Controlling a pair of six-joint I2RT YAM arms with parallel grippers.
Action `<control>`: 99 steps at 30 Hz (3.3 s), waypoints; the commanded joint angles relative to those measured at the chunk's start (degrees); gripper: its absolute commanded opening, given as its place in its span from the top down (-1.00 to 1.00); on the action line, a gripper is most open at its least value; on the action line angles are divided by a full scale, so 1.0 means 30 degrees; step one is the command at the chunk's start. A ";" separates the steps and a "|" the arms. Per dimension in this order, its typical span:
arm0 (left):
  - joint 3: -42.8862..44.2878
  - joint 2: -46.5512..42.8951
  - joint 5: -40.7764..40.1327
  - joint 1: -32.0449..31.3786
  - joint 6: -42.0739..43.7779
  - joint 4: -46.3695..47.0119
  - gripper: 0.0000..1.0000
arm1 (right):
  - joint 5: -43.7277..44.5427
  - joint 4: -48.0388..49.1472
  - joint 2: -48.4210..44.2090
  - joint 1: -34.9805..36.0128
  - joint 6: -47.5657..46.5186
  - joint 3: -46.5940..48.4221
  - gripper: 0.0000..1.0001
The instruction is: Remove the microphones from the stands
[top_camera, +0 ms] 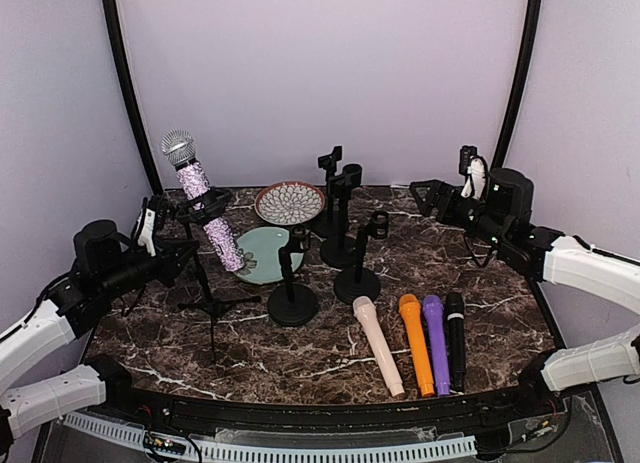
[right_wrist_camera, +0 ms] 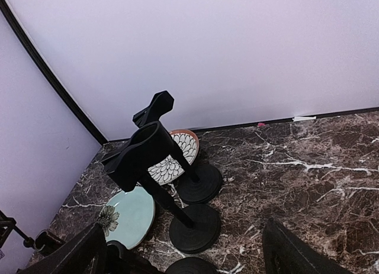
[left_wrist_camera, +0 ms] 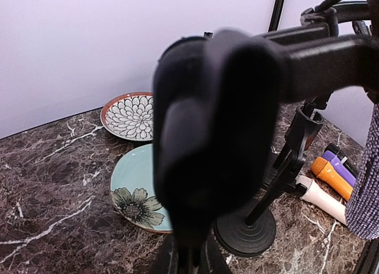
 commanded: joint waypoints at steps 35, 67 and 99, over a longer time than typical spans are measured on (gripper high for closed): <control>-0.1116 0.5019 -0.3634 -0.5807 -0.1293 0.7558 -0.37 | -0.0242 0.1697 0.0271 -0.0134 -0.0110 0.0255 -0.84; -0.3462 0.2675 0.4234 0.0074 -0.4308 0.5517 -0.27 | -1.1148 0.2911 0.5883 0.5381 -0.4117 0.8133 -0.84; -0.3328 0.6395 0.6357 0.0075 -0.4192 0.9047 0.32 | -1.1249 0.1956 0.7289 0.6942 -0.6583 0.9105 -0.81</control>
